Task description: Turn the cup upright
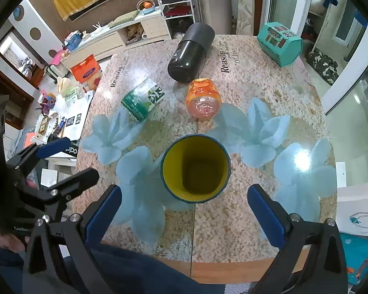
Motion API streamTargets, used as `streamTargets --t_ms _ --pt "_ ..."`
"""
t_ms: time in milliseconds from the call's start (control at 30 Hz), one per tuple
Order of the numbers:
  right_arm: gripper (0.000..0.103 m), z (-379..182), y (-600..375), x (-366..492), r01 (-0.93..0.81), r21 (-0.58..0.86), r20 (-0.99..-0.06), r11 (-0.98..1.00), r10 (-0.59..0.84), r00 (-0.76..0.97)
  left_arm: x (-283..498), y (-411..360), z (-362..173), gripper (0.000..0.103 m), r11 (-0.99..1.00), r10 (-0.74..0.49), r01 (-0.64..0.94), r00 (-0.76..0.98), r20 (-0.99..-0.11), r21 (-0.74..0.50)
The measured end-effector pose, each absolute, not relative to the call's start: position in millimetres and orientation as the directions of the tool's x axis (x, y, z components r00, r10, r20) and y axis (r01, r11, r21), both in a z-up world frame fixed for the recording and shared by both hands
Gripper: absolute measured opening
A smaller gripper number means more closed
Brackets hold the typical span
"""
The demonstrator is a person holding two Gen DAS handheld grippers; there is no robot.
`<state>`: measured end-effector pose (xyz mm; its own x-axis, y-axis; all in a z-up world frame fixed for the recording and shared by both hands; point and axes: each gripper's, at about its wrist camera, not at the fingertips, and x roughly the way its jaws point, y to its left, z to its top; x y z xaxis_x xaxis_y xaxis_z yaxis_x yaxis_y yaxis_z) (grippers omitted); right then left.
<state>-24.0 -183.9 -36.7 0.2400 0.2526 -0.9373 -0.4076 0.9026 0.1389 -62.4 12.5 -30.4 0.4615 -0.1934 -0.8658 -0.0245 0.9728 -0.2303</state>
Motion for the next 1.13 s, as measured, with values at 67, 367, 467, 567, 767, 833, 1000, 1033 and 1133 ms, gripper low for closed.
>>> streamTargets --t_ms 67,367,467,567,767,833,1000,1033,1133 --pt "0.103 -36.6 -184.5 -24.2 -0.407 0.142 -0.938 0.902 0.254 0.237 -61.2 11.2 -30.3 0.103 0.975 -0.187 -0.024 0.461 -0.867 -0.223" --pt "0.103 -35.6 -188.8 -25.0 -0.406 0.140 -0.938 0.903 0.253 0.238 -58.3 7.8 -30.2 0.103 0.972 -0.194 -0.028 0.462 -0.865 -0.233" --pt "0.103 -35.5 -189.6 -24.9 -0.407 0.141 -0.938 0.902 0.253 0.236 -58.0 6.9 -30.0 0.103 0.971 -0.196 -0.030 0.461 -0.866 -0.236" --pt "0.103 -35.3 -190.5 -24.7 -0.406 0.143 -0.938 0.902 0.255 0.236 -58.4 4.8 -29.5 0.103 0.972 -0.196 -0.025 0.462 -0.865 -0.233" --pt "0.103 -34.2 -191.6 -26.2 -0.405 0.145 -0.937 0.903 0.257 0.236 -58.6 3.8 -29.5 0.103 0.972 -0.196 -0.023 0.462 -0.865 -0.233" --pt "0.103 -34.4 -191.7 -26.0 -0.403 0.143 -0.937 0.904 0.255 0.239 -58.6 3.2 -29.4 0.103 0.972 -0.197 -0.022 0.462 -0.865 -0.233" --pt "0.103 -34.6 -194.5 -27.2 -0.395 0.148 -0.936 0.907 0.257 0.239 -59.1 2.3 -30.2 0.103 0.967 -0.219 -0.016 0.462 -0.859 -0.256" --pt "0.103 -34.7 -195.0 -27.5 -0.394 0.148 -0.936 0.907 0.257 0.239 -59.4 1.6 -30.2 0.103 0.967 -0.218 -0.015 0.463 -0.859 -0.253" --pt "0.103 -34.9 -196.0 -27.7 -0.392 0.149 -0.936 0.908 0.257 0.239 -59.9 1.6 -30.5 0.103 0.966 -0.221 -0.015 0.461 -0.859 -0.256"
